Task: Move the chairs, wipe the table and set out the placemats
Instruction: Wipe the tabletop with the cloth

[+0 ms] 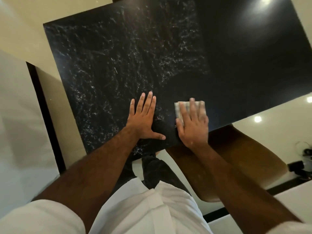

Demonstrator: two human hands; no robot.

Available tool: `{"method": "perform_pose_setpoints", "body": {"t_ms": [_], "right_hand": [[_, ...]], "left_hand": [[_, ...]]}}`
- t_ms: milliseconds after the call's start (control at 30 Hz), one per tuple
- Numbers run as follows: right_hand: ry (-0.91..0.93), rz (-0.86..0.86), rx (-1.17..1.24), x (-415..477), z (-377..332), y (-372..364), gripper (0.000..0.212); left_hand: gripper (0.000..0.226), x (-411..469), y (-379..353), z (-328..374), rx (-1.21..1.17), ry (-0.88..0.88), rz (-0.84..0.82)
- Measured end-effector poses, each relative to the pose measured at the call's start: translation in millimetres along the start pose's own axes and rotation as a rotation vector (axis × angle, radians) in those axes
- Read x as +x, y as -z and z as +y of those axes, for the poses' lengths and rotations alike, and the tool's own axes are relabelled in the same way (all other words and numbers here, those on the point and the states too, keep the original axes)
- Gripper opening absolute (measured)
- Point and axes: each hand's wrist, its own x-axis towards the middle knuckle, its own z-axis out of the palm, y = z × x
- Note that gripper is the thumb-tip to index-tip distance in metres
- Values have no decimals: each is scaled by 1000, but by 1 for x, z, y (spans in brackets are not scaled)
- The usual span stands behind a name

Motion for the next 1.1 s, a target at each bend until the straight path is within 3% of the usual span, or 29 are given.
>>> {"method": "perform_pose_setpoints", "body": {"t_ms": [167,267,400,567,700,867,1100], "right_hand": [[-288,60,54,27,28,14,69],[-347,106,72,63,11,17,70],[-161,118,36,77,-34,11,70],[144,13,-18,16,-74,-10,70],[200,-72,-4,-45,-56,-20,71],[14,-71,-31,-51,-15,-10,72],[-214,42,18,32,-15,6,71]], "left_hand": [[177,2,0,-1,-12,0,-19],[178,1,-1,-1,-14,-1,3],[179,-2,-1,-2,-30,-11,10],[175,-5,0,-10,-42,-84,20],[177,-19,-6,-26,9,-71,24],[181,-44,-20,-43,1,37,-35],[182,-47,-16,-40,-19,75,-74]]}}
